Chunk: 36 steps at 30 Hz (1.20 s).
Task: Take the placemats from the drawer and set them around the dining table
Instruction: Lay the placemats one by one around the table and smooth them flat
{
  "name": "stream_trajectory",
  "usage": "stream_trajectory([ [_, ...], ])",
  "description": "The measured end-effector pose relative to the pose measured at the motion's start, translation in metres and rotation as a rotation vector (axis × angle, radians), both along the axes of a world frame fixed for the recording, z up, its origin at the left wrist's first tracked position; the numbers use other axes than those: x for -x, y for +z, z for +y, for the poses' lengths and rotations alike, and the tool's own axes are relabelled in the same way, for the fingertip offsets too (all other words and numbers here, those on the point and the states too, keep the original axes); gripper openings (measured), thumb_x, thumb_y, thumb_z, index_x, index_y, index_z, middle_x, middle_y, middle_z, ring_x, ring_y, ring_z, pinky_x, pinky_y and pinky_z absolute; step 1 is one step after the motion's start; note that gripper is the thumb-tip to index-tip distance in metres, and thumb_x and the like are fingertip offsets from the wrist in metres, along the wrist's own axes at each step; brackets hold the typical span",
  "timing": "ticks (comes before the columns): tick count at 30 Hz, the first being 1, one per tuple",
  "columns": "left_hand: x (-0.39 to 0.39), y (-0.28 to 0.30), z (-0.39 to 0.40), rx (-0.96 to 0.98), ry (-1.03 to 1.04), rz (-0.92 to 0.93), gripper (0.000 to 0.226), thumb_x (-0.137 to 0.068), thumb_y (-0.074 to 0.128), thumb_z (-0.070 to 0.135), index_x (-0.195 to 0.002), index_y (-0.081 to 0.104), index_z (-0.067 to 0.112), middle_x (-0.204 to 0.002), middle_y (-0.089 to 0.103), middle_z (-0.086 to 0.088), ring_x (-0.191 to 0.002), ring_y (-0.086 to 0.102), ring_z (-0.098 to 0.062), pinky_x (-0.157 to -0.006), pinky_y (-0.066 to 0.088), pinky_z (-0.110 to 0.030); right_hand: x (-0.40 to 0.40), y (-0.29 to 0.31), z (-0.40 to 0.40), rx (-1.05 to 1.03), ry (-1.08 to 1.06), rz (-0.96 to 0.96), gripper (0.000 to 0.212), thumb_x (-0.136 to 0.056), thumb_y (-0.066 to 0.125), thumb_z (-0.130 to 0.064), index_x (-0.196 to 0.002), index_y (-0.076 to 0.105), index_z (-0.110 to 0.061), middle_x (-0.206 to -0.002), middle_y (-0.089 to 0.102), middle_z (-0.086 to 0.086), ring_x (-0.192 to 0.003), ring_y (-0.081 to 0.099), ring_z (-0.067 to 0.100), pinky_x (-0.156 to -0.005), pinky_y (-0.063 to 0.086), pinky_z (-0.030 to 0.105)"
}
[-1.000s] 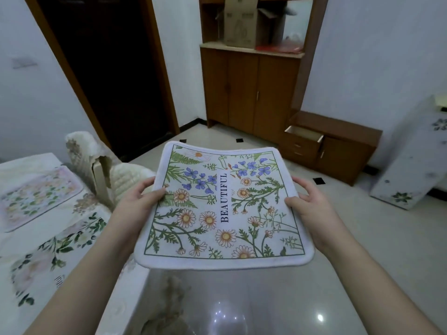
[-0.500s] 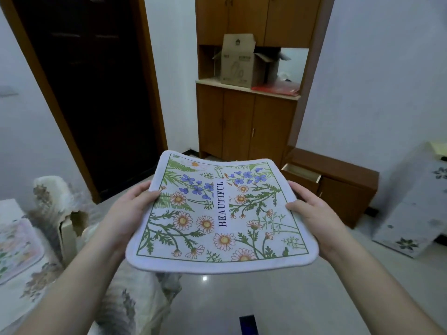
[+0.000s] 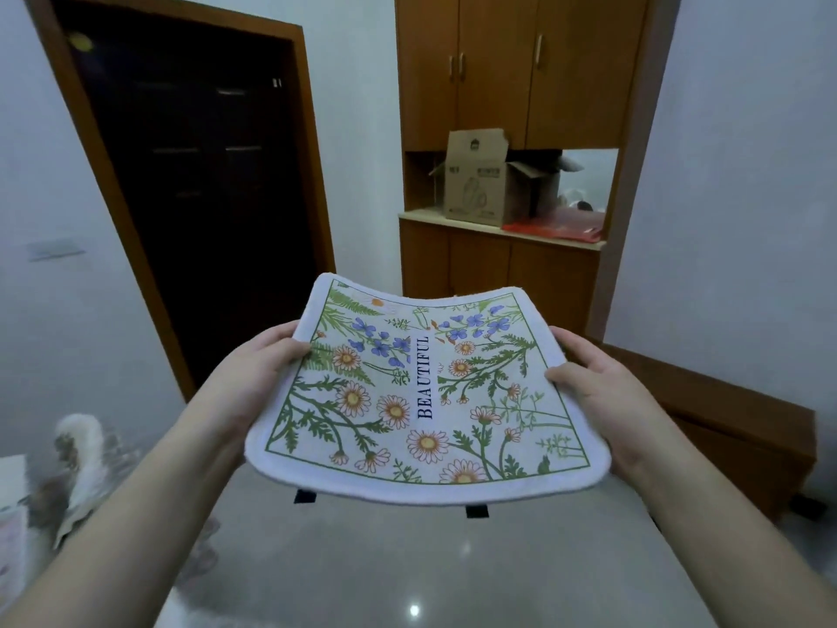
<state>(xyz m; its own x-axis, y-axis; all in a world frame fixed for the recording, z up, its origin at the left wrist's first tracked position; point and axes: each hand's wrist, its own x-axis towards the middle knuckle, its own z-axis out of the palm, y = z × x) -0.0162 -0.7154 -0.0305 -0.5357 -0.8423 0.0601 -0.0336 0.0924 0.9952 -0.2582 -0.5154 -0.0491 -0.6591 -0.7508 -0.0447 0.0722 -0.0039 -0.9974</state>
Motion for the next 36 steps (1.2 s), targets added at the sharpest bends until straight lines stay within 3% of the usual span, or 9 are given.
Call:
stream_trajectory([
  [3,0.033,0.011,-0.014,0.039,0.057,-0.004,0.022,-0.097,0.052,0.015,-0.104,0.065,0.032,-0.111,0.071,-0.01,-0.099,0.067,-0.029,-0.069,0.059,-0.03,0.043,0.014,-0.02,0.0,0.045,0.005,0.049,-0.098,0.049,-0.004,-0.137,0.049,-0.033,-0.092,0.077,0.009,-0.073,0.075,0.03,-0.05,0.057,0.034],
  [6,0.057,0.017,-0.03,0.036,0.132,-0.002,0.029,-0.098,0.051,0.014,-0.122,0.061,0.027,-0.099,0.075,-0.009,-0.078,0.074,-0.027,-0.051,0.06,-0.034,0.077,0.025,-0.044,-0.007,0.094,0.038,0.047,-0.098,0.048,-0.006,-0.135,0.05,-0.035,-0.09,0.077,0.009,-0.075,0.075,0.031,-0.051,0.057,0.035],
  [9,0.072,0.022,-0.047,0.057,0.177,-0.004,0.035,-0.098,0.052,0.014,-0.129,0.055,0.03,-0.09,0.076,-0.007,-0.072,0.075,-0.027,-0.047,0.056,-0.031,0.099,0.031,-0.07,0.003,0.126,0.052,0.046,-0.098,0.048,-0.006,-0.132,0.051,-0.036,-0.091,0.077,0.01,-0.074,0.074,0.031,-0.052,0.057,0.035],
  [12,0.079,0.022,-0.068,0.054,0.222,0.017,0.036,-0.098,0.053,0.013,-0.129,0.055,0.031,-0.084,0.076,-0.004,-0.07,0.075,-0.027,-0.047,0.056,-0.031,0.112,0.032,-0.103,0.005,0.159,0.064,0.044,-0.098,0.049,-0.005,-0.127,0.053,-0.038,-0.087,0.077,0.009,-0.069,0.074,0.03,-0.048,0.056,0.032],
  [18,0.067,0.011,-0.134,-0.016,0.314,0.033,0.036,-0.097,0.052,0.009,-0.127,0.055,0.027,-0.091,0.074,-0.012,-0.066,0.073,-0.029,-0.048,0.057,-0.035,0.111,0.027,-0.191,0.013,0.249,0.089,0.045,-0.098,0.048,-0.005,-0.128,0.052,-0.037,-0.084,0.077,0.007,-0.068,0.074,0.029,-0.046,0.055,0.031],
  [27,0.031,-0.004,-0.249,-0.082,0.432,0.097,0.033,-0.095,0.051,0.004,-0.116,0.059,0.028,-0.091,0.071,-0.019,-0.052,0.07,-0.024,-0.039,0.053,-0.029,0.091,0.018,-0.346,0.038,0.358,0.089,0.049,-0.095,0.049,-0.001,-0.136,0.05,-0.027,-0.102,0.075,0.008,-0.076,0.075,0.028,-0.052,0.058,0.033],
  [31,0.023,-0.007,-0.301,-0.117,0.456,0.124,0.037,-0.093,0.052,0.006,-0.121,0.06,0.029,-0.09,0.075,-0.018,-0.067,0.072,-0.031,-0.056,0.059,-0.038,0.088,0.016,-0.403,0.044,0.408,0.062,0.046,-0.095,0.049,0.0,-0.13,0.052,-0.029,-0.092,0.077,0.007,-0.074,0.075,0.029,-0.051,0.058,0.034],
  [36,0.024,-0.007,-0.348,-0.15,0.499,0.2,0.032,-0.092,0.053,0.005,-0.114,0.062,0.027,-0.082,0.075,-0.016,-0.059,0.071,-0.027,-0.044,0.057,-0.033,0.092,0.012,-0.473,0.037,0.463,0.022,0.045,-0.095,0.049,-0.001,-0.131,0.053,-0.029,-0.093,0.076,0.009,-0.078,0.074,0.032,-0.057,0.06,0.039],
])
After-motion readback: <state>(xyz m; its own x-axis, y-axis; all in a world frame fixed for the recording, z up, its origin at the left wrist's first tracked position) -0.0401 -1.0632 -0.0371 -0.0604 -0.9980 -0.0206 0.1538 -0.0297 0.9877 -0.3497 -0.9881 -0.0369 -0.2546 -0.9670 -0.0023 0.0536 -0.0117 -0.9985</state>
